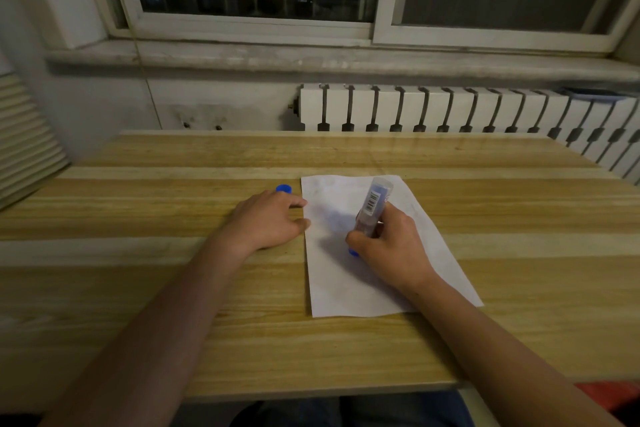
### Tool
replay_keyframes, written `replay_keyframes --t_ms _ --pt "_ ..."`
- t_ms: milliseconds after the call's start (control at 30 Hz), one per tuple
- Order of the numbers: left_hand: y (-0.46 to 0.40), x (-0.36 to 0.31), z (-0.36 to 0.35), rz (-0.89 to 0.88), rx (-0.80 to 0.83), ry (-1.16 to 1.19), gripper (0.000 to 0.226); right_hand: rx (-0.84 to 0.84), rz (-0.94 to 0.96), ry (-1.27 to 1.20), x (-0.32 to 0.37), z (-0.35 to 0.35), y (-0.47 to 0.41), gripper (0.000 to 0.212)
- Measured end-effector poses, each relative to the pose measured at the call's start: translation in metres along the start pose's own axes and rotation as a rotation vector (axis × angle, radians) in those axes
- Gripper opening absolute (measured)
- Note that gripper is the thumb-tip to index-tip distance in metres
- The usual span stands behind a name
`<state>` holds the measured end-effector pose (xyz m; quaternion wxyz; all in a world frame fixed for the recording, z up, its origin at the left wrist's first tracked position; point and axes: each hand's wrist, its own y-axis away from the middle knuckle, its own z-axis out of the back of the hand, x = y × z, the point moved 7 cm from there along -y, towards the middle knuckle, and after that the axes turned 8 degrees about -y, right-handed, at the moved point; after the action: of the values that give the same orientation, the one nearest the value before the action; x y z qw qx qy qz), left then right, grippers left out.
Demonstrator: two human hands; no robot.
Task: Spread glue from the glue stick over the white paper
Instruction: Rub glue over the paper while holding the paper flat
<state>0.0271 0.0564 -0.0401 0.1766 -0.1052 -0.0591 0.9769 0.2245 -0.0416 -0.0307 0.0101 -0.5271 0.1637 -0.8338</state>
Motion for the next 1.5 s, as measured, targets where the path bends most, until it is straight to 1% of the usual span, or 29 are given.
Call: replay_keyframes --t_ms 100,233,367,700,900,1067,1200,1300,1500 --pt "-0.001 0.001 -0.001 -0.004 0.002 0.002 0.052 -0.006 -0.017 -0.007 -0.002 0.005 0.000 0.021" --pt "-0.001 0.001 -0.002 -0.012 0.001 0.002 0.051 -0.031 -0.041 -0.008 -0.005 0.013 0.002 0.027" --pt "-0.001 0.001 -0.001 -0.025 -0.003 0.005 0.051 -0.052 -0.049 0.004 -0.007 0.019 0.002 0.026" --pt "0.001 -0.002 0.000 -0.033 0.018 -0.009 0.050 -0.093 -0.065 0.002 -0.012 0.032 0.003 0.012" --pt "0.002 -0.003 0.001 -0.025 0.030 -0.010 0.051 -0.116 -0.076 -0.015 -0.014 0.039 0.004 0.008" --pt "0.002 -0.003 0.002 -0.012 0.028 -0.015 0.051 -0.123 -0.072 0.002 -0.016 0.044 0.003 0.011" --pt "0.003 -0.003 0.002 -0.006 0.027 -0.012 0.051 -0.174 -0.074 0.019 -0.019 0.050 0.003 0.015" --pt "0.004 -0.002 0.002 0.002 0.021 -0.005 0.052 -0.183 -0.067 0.024 -0.021 0.053 0.002 0.010" --pt "0.004 -0.002 0.002 0.014 0.019 -0.015 0.052 -0.219 -0.050 0.074 -0.023 0.059 0.002 0.012"
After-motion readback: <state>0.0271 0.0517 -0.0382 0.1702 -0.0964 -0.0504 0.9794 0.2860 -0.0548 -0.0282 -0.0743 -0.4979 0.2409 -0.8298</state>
